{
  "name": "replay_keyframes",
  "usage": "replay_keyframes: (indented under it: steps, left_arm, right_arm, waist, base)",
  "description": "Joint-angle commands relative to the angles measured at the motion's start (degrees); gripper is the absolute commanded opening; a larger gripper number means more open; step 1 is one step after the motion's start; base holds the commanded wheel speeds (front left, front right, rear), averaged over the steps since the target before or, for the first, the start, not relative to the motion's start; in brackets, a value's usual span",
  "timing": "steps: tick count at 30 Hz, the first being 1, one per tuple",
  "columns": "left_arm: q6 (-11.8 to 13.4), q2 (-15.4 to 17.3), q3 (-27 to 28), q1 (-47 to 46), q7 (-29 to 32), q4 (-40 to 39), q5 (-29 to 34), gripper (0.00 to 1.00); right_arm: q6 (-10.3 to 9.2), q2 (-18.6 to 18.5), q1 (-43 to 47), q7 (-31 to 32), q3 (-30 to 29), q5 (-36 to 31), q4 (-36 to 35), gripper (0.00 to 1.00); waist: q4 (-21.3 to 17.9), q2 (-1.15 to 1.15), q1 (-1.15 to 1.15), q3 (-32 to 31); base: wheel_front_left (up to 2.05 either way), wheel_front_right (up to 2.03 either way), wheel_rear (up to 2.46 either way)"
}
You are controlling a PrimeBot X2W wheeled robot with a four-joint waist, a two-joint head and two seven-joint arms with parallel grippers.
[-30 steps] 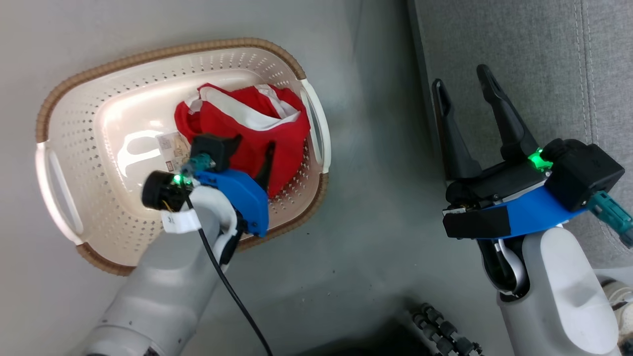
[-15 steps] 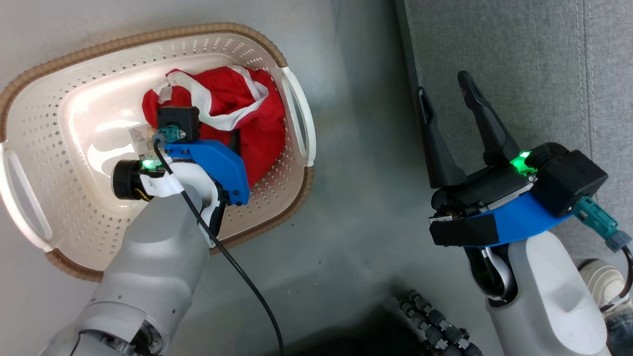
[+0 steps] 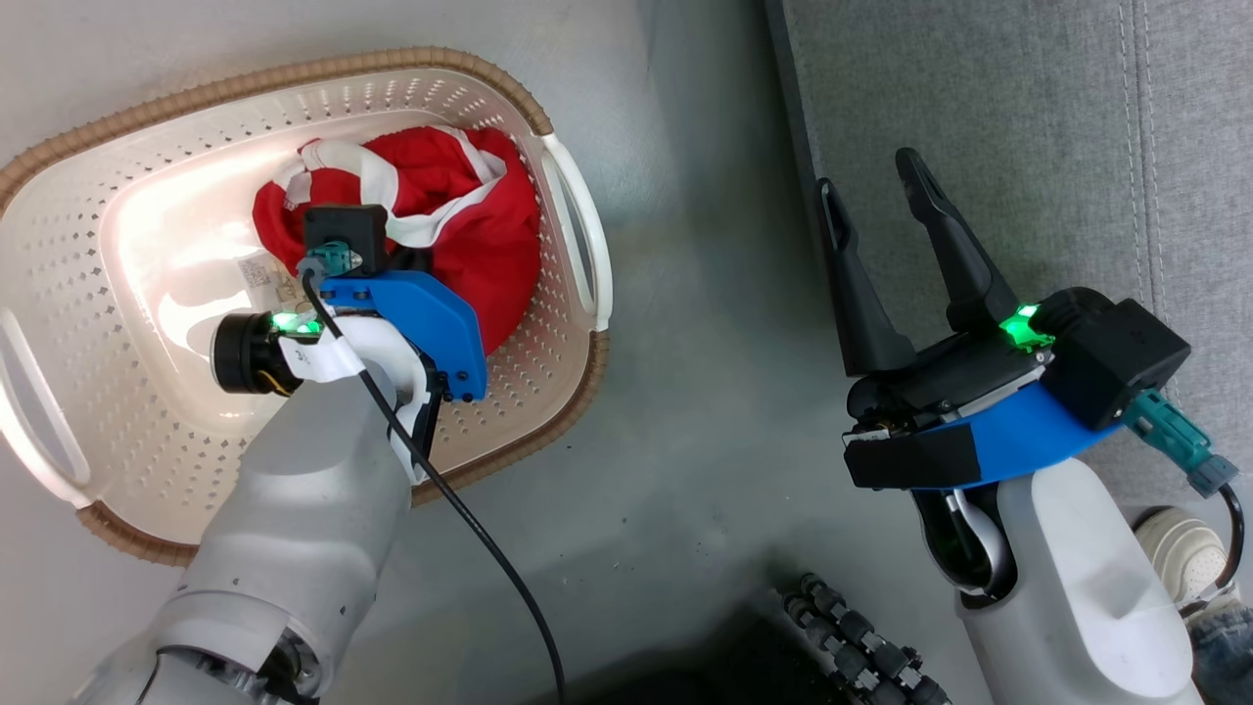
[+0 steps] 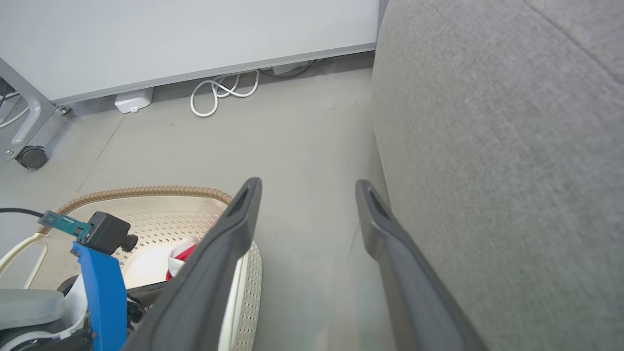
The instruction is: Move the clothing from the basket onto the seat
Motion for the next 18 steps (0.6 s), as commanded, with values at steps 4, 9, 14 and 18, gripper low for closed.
replay_keyframes:
  steps: [4,9,14,18]
  left_arm:
    - [-0.5,0.0,-0.5,-1.1,-0.1,0.4,-0.2,0.0]
    - [-1.0,-0.1,-0.8,-0.9,-0.1,0.5,-0.6,0.0]
    - [-1.8,-0.2,-1.3,0.6,-0.4,0.7,-0.9,0.0]
    - [-2.6,-0.2,-2.3,2.5,-0.7,0.5,-1.1,0.0]
  right_arm:
    - [0.01,0.1,-1.3,-0.5,0.0,0.3,0.4,1.0]
    - [0.01,0.1,-1.2,-0.6,-0.1,0.2,1.1,1.0]
    - [0.01,0.1,-1.6,-0.7,-0.2,-0.1,1.8,1.0]
    - [0.01,0.1,-1.0,-0.5,-0.7,-0.8,3.0,1.0]
  waist:
    - [0.1,0.0,0.0,-0.3]
    - [0.6,0.0,0.0,-1.3]
    - [1.3,0.0,0.0,-3.9]
    - [2.5,0.0,0.0,-8.3]
  base:
    - [0.0,0.0,0.0]
    - [0.0,0.0,0.0]
    - [0.0,0.0,0.0]
    - [0.0,0.0,0.0]
